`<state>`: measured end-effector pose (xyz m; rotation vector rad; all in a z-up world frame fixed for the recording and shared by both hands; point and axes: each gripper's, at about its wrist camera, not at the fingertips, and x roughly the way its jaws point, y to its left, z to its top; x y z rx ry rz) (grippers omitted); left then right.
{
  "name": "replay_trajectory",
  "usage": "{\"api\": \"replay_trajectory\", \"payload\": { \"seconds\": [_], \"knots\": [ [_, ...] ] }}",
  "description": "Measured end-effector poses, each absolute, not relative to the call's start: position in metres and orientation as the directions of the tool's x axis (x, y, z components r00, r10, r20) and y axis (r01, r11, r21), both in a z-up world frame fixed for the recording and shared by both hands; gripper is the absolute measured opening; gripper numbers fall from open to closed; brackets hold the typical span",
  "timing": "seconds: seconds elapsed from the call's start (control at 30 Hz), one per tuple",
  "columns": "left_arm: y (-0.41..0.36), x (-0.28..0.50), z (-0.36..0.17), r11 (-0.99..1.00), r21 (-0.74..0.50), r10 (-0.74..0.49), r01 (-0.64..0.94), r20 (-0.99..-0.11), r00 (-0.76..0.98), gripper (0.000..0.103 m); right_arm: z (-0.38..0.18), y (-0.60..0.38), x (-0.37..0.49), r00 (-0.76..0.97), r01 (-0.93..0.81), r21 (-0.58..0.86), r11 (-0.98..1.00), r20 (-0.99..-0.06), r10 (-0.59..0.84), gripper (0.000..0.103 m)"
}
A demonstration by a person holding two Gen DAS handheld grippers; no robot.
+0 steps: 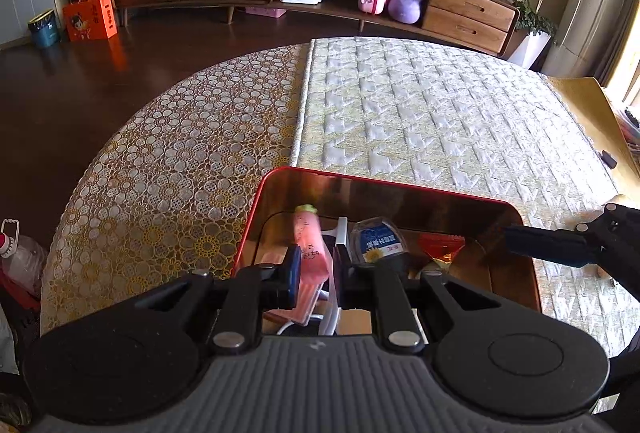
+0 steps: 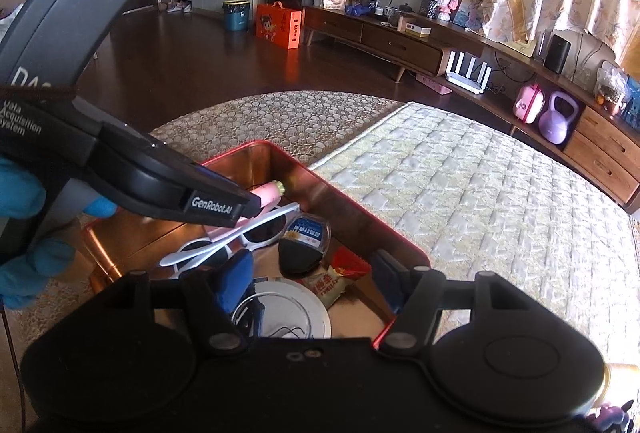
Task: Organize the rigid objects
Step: 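Carry the pink tube into the red tin and release while the right gripper releases the bottle there, then move the left gripper to the beige ball while the right gripper moves to the plush toy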
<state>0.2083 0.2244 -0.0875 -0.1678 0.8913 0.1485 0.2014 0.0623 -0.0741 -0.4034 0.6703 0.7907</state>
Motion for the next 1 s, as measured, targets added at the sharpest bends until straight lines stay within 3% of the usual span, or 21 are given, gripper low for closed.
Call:
{"api": "replay_trajectory", "payload": {
  "seconds": [1.0],
  "knots": [
    [0.160, 0.140, -0.043, 0.985, -0.114, 0.003, -0.129, -0.737, 0.676, 0.022, -0.026, -0.039, 0.140, 0.532, -0.698, 0.108, 0.708, -0.585, 0.612, 0.087]
  ]
}}
